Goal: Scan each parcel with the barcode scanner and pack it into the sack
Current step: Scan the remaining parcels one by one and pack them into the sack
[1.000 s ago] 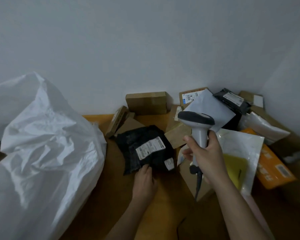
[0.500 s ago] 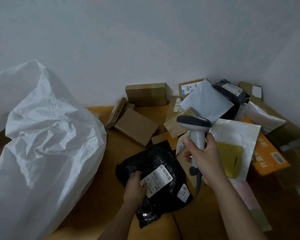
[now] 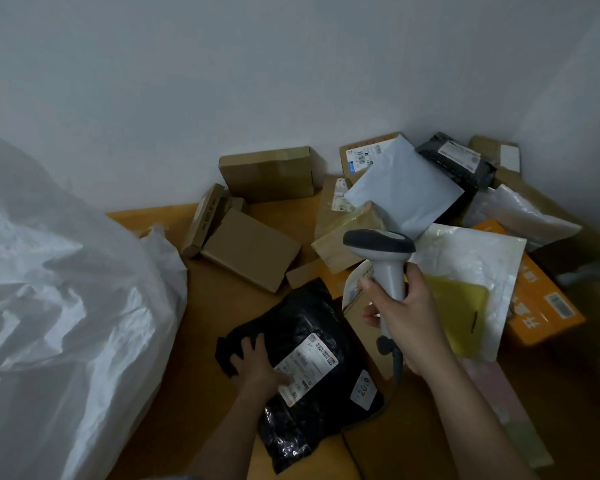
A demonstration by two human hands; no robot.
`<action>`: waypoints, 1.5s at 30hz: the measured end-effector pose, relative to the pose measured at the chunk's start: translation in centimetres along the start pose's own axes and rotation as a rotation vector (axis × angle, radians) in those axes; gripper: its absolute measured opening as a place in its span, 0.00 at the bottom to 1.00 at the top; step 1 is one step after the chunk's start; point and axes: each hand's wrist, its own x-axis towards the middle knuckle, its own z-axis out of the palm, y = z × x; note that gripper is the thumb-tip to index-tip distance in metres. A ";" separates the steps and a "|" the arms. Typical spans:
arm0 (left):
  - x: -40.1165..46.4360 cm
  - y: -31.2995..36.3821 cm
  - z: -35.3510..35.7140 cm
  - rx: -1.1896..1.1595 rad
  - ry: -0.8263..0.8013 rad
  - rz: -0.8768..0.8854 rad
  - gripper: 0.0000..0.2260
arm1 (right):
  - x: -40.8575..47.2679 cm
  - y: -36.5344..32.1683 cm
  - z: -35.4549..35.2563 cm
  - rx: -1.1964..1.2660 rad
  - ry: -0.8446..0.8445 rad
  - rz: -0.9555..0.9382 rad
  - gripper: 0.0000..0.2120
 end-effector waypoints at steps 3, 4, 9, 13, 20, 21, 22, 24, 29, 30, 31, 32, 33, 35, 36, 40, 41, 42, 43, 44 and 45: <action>0.3 0.1 -0.2 -0.068 -0.025 0.026 0.42 | 0.1 0.3 0.4 0.006 0.010 0.006 0.12; 0.2 0.1 -0.1 -0.115 -0.036 0.032 0.40 | 0.1 0.3 0.6 0.004 0.010 0.003 0.11; -0.9 0.1 -0.8 -0.059 -0.027 0.135 0.22 | -0.7 -0.5 1.0 0.007 -0.004 -0.006 0.11; -2.2 0.3 -2.4 0.187 0.064 0.222 0.16 | -1.9 -1.3 0.9 0.003 -0.002 -0.033 0.11; -5.3 2.6 -3.1 0.318 0.284 0.552 0.23 | -4.8 -1.7 0.3 -0.080 -0.016 -0.035 0.11; -5.8 2.5 -2.6 0.263 0.335 0.558 0.26 | -5.3 -1.7 0.2 -0.106 -0.017 -0.042 0.11; -6.2 2.2 -2.1 0.187 0.361 0.519 0.28 | -5.7 -1.6 0.1 -0.126 -0.017 -0.046 0.10; -7.1 1.0 -0.9 -0.014 0.329 0.314 0.29 | -6.5 -1.5 0.1 -0.138 -0.020 -0.037 0.10; -9.0 -4.2 2.5 -0.522 0.131 -0.227 0.40 | -8.6 -1.4 0.5 -0.205 -0.103 0.027 0.07; -9.3 -5.2 3.4 -0.587 0.084 -0.273 0.41 | -9.1 -1.5 0.6 -0.226 -0.137 0.038 0.08; -9.5 -6.0 4.3 -0.655 0.054 -0.301 0.42 | -9.5 -1.6 0.6 -0.257 -0.173 0.050 0.11; -9.8 -6.6 5.1 -0.712 0.048 -0.322 0.43 | -9.9 -1.7 0.7 -0.297 -0.209 0.067 0.13; -9.9 -7.1 5.9 -0.738 0.065 -0.349 0.44 | -10.3 -1.8 0.7 -0.340 -0.246 0.090 0.16; -10.2 -7.4 6.7 -0.724 0.110 -0.398 0.45 | -11.1 -1.8 0.8 -0.411 -0.317 0.145 0.17; -10.2 -7.4 6.9 -0.730 0.121 -0.404 0.45 | -11.4 -1.8 0.9 -0.433 -0.345 0.169 0.17; -10.4 -6.8 7.0 -0.674 0.148 -0.416 0.48 | -12.9 -1.5 1.3 -0.464 -0.394 0.218 0.14; -10.6 -6.6 6.9 -0.621 0.172 -0.419 0.48 | -13.3 -1.4 1.5 -0.467 -0.393 0.217 0.14; -10.8 -6.4 6.9 -0.581 0.205 -0.409 0.48 | -13.6 -1.4 1.6 -0.469 -0.388 0.212 0.14; -10.9 -6.3 7.0 -0.544 0.243 -0.389 0.46 | -13.9 -1.4 1.7 -0.469 -0.380 0.205 0.14; -11.0 -6.2 7.0 -0.502 0.279 -0.371 0.43 | -14.2 -1.5 1.8 -0.466 -0.370 0.200 0.14; -11.1 -6.1 7.1 -0.459 0.311 -0.359 0.41 | -14.5 -1.6 1.9 -0.461 -0.360 0.198 0.14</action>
